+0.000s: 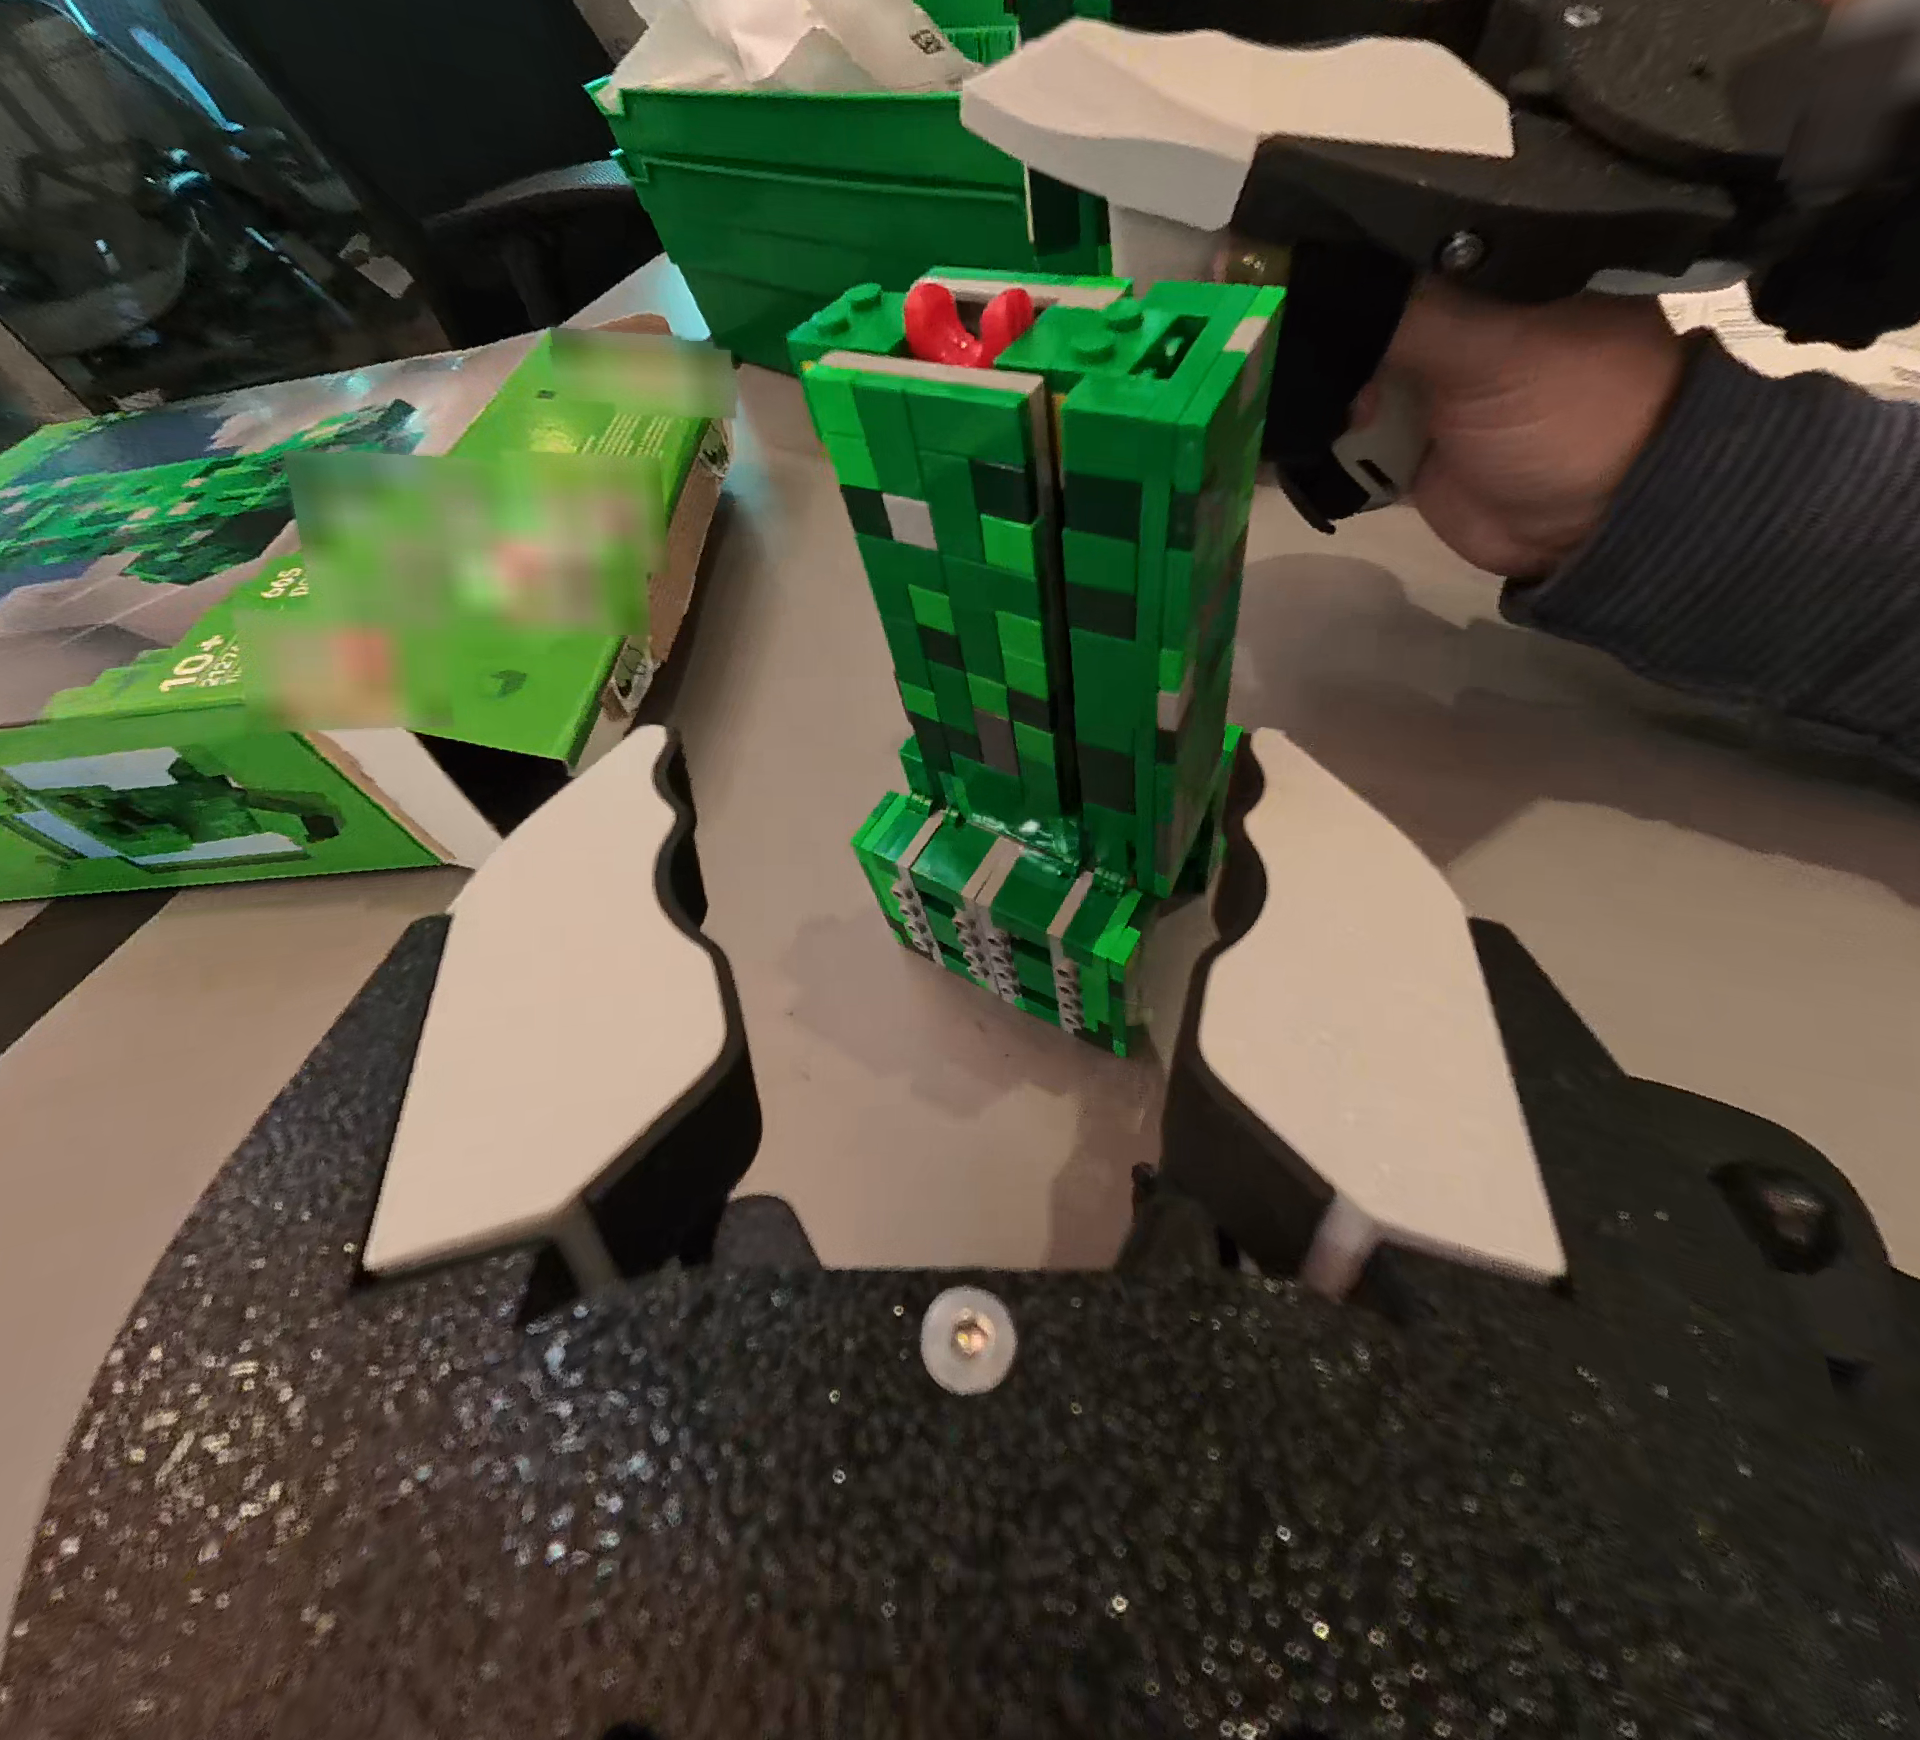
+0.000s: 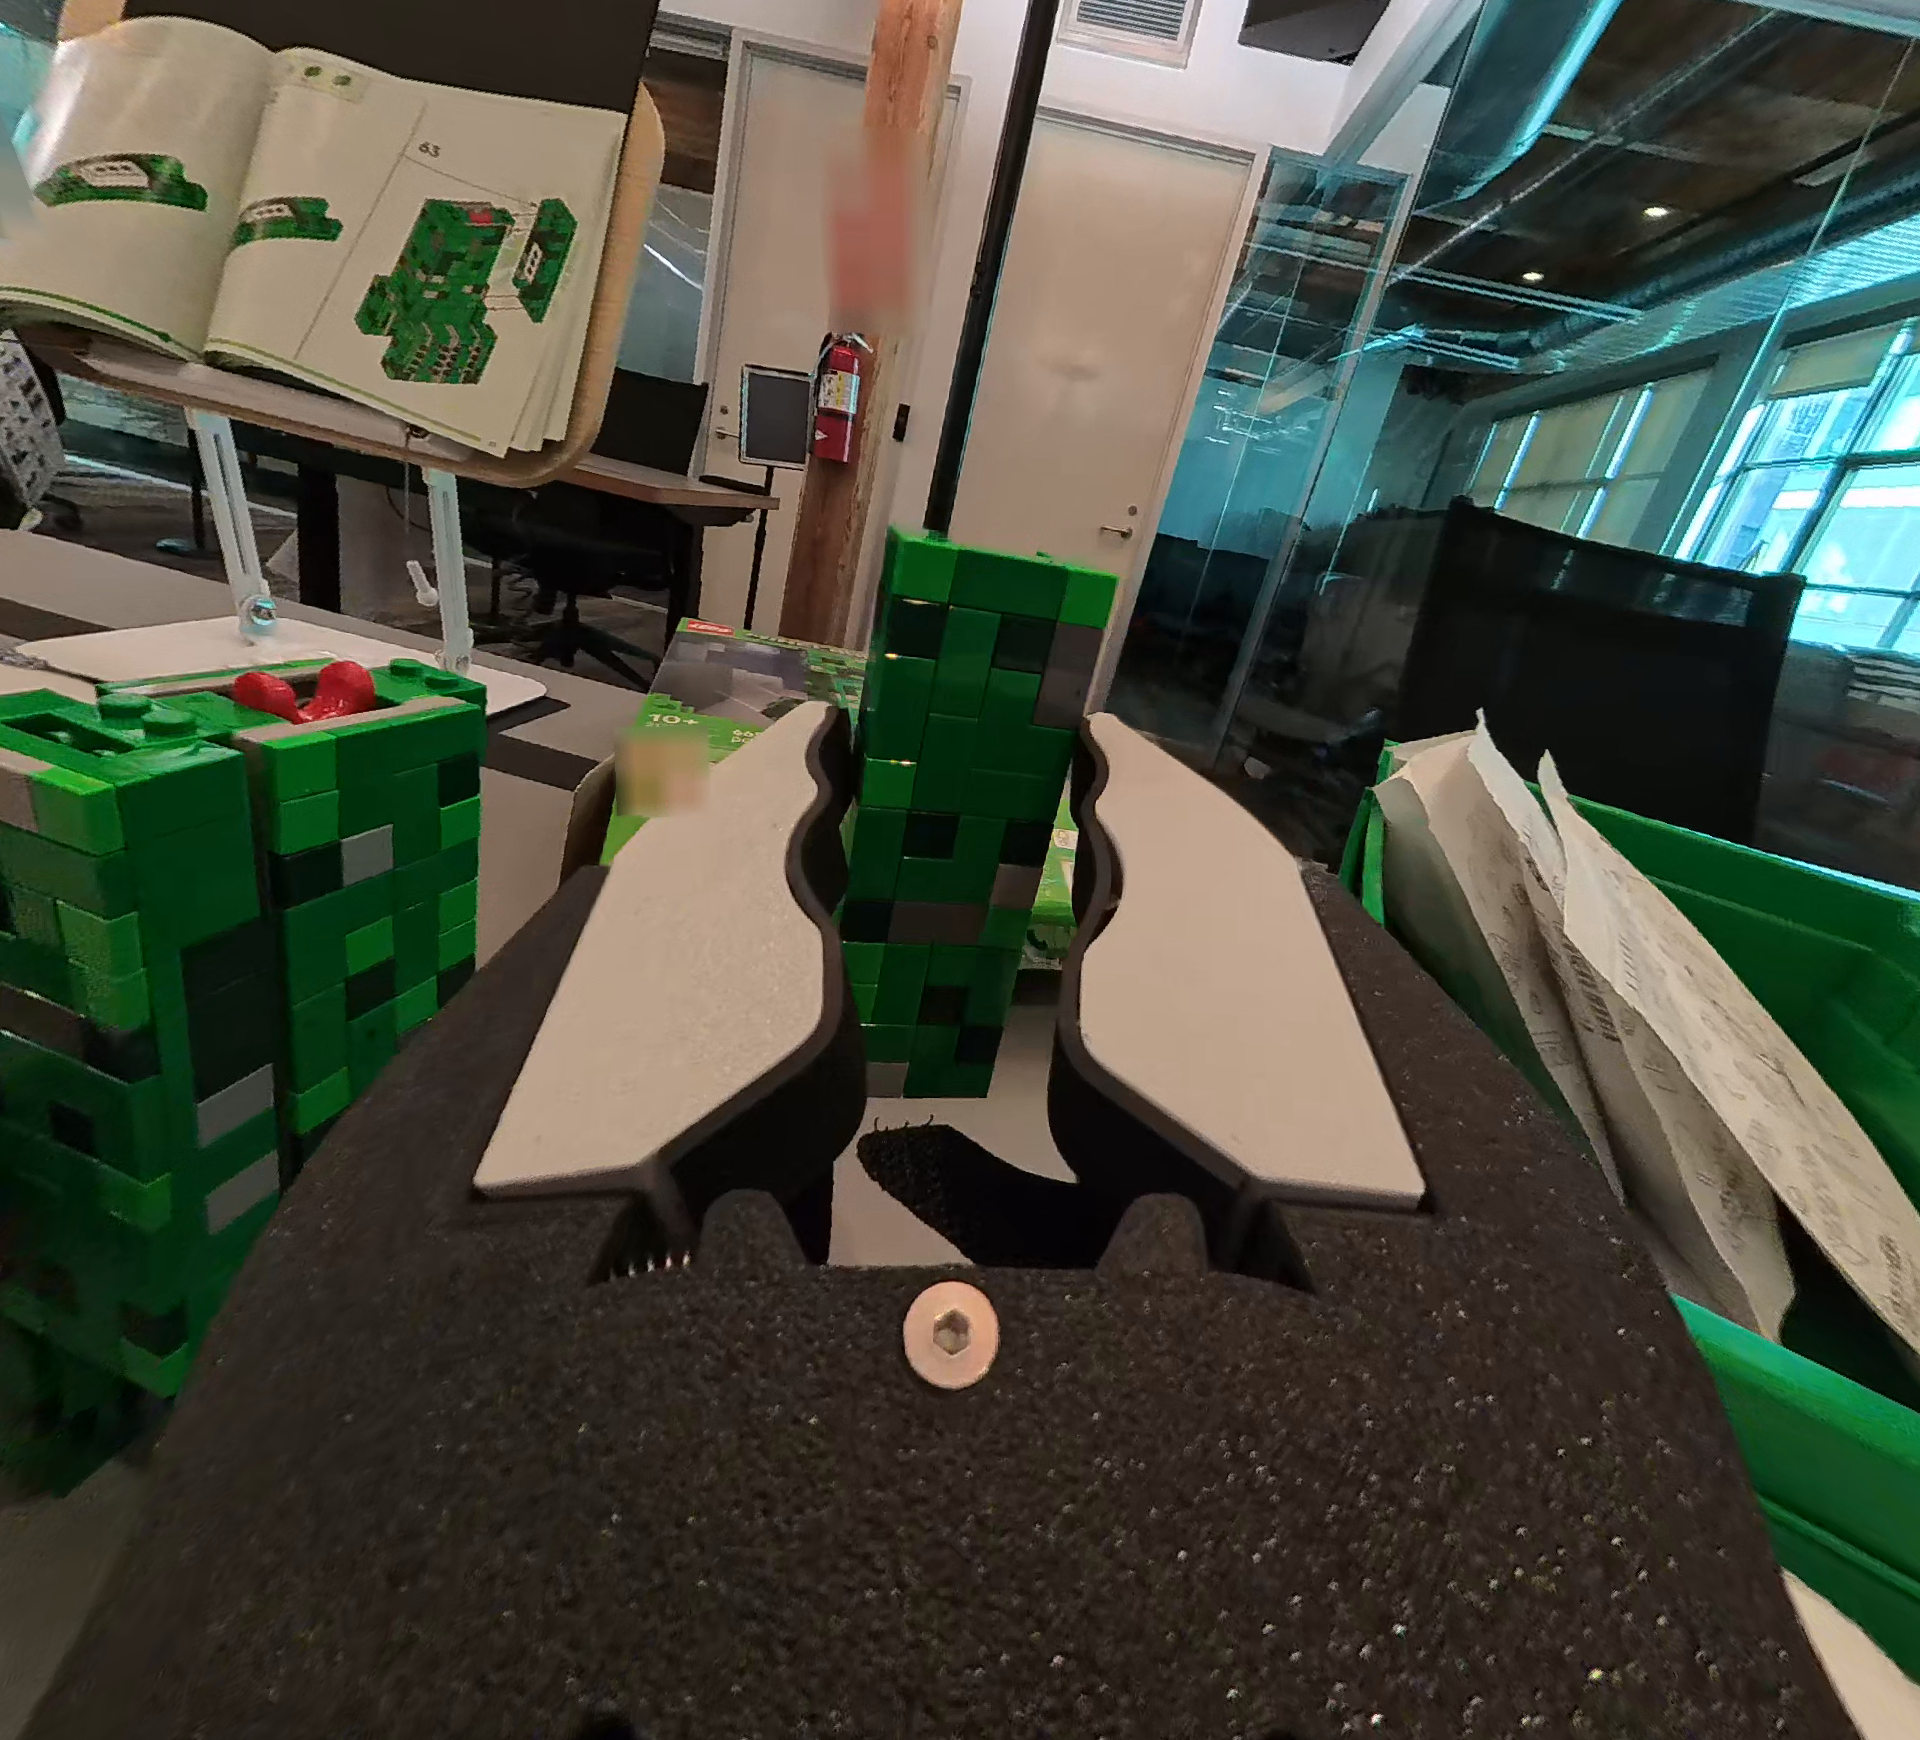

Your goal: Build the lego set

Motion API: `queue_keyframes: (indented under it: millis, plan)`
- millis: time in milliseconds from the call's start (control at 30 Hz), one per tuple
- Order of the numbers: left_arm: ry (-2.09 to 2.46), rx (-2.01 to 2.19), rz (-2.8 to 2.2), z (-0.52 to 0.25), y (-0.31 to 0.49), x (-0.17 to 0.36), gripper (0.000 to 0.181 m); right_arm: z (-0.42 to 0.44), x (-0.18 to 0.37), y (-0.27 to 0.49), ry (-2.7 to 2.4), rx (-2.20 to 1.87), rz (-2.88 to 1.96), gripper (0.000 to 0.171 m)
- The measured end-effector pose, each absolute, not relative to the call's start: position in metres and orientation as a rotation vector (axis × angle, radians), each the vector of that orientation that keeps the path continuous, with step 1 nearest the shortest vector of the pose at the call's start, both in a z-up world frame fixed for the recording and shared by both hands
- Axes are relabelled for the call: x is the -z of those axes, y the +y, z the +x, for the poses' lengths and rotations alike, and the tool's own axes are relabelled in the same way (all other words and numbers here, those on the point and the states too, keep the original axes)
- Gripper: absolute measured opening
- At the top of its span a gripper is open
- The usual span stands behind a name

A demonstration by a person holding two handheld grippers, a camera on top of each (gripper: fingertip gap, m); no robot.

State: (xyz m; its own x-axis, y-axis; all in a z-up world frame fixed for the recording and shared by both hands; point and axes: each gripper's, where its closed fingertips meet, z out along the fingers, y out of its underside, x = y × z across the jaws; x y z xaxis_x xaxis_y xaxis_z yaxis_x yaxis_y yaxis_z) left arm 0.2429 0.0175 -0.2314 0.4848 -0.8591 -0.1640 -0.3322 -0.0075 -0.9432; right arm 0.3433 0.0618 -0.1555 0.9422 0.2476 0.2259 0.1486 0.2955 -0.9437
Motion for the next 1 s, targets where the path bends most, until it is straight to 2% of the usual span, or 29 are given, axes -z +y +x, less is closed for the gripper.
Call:
queue_keyframes:
  millis: [633,1000]
  plan:
    - [0.889,0.498,-1.649,0.202,0.053,0.226,0.088,0.336,0.167,0.066,-0.423,-0.072,-1.350,0.040]
    - [0.860,0.580,-1.566,0.166,0.032,0.205,0.088,0.336,0.252,0.025,-0.990,-0.156,-2.133,0.039]
